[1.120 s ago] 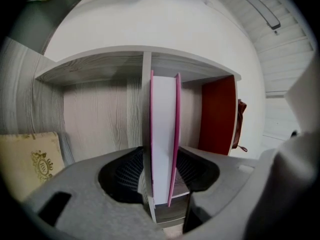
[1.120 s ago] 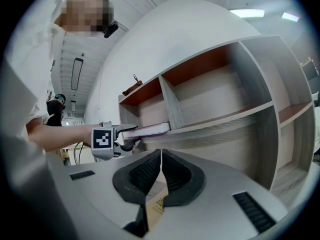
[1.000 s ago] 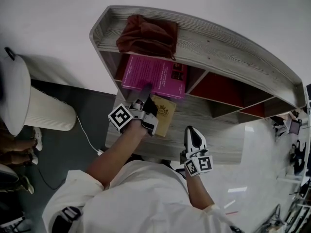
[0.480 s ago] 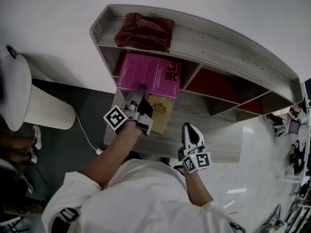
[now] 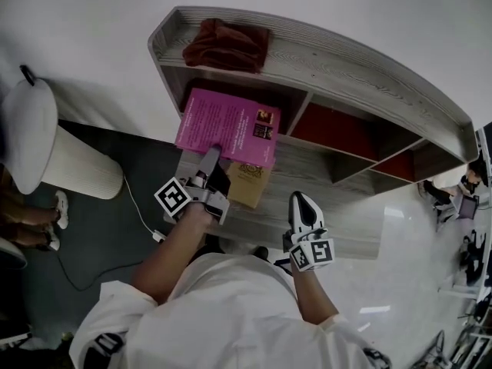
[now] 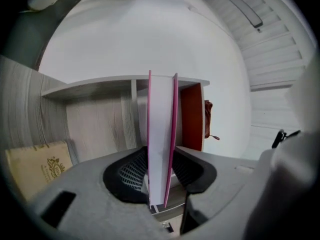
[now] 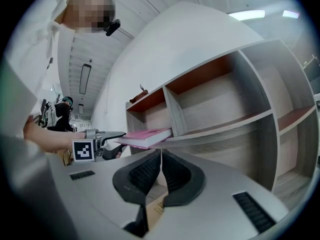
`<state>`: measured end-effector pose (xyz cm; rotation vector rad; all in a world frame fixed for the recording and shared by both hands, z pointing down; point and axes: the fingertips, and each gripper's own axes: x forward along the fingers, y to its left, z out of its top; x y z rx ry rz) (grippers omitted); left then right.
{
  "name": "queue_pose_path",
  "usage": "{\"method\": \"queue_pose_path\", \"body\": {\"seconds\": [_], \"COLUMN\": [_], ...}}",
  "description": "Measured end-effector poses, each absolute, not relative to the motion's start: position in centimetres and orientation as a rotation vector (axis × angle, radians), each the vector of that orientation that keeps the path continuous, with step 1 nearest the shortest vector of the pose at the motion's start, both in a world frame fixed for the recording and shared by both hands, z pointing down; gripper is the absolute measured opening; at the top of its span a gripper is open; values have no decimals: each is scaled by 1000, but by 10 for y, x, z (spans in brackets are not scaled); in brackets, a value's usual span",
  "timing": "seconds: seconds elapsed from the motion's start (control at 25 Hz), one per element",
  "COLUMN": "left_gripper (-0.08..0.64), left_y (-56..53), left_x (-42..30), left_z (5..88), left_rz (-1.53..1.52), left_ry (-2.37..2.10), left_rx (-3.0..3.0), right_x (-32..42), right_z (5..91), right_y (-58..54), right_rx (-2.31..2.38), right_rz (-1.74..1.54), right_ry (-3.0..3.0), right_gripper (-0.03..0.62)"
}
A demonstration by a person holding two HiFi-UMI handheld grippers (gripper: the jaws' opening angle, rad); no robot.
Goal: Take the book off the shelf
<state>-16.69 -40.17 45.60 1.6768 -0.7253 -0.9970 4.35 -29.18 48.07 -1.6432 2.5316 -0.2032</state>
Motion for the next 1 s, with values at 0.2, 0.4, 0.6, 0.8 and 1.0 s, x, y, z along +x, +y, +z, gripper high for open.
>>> {"method": "queue_pose_path", "body": {"seconds": [0.2, 0.4, 0.6, 0.8, 1.0], "left_gripper": [150, 150, 150, 150, 150], "left_y": [-381, -361, -341, -322, -304], "left_x": [-175, -179, -183, -180, -175], "left_z": [444, 434, 427, 421, 424], "left_rz": [-957, -900, -760, -651, -513], "left_ry": [-814, -899, -1033, -1128, -1245], "left_rx": [1830, 1973, 2163, 2327, 2450], "right_x": [51, 62, 66, 75, 93], "right_z": [481, 482, 480, 482, 492], "right_y": [-284, -277, -276, -276, -272], "right_rx": [-1613, -1601, -1583, -1662, -1767], "right_rz": [-199, -196, -180, -166, -190], "right_ry": [2551, 2563, 2576, 2574, 2584], "right_gripper": [20, 20, 20, 20, 20]}}
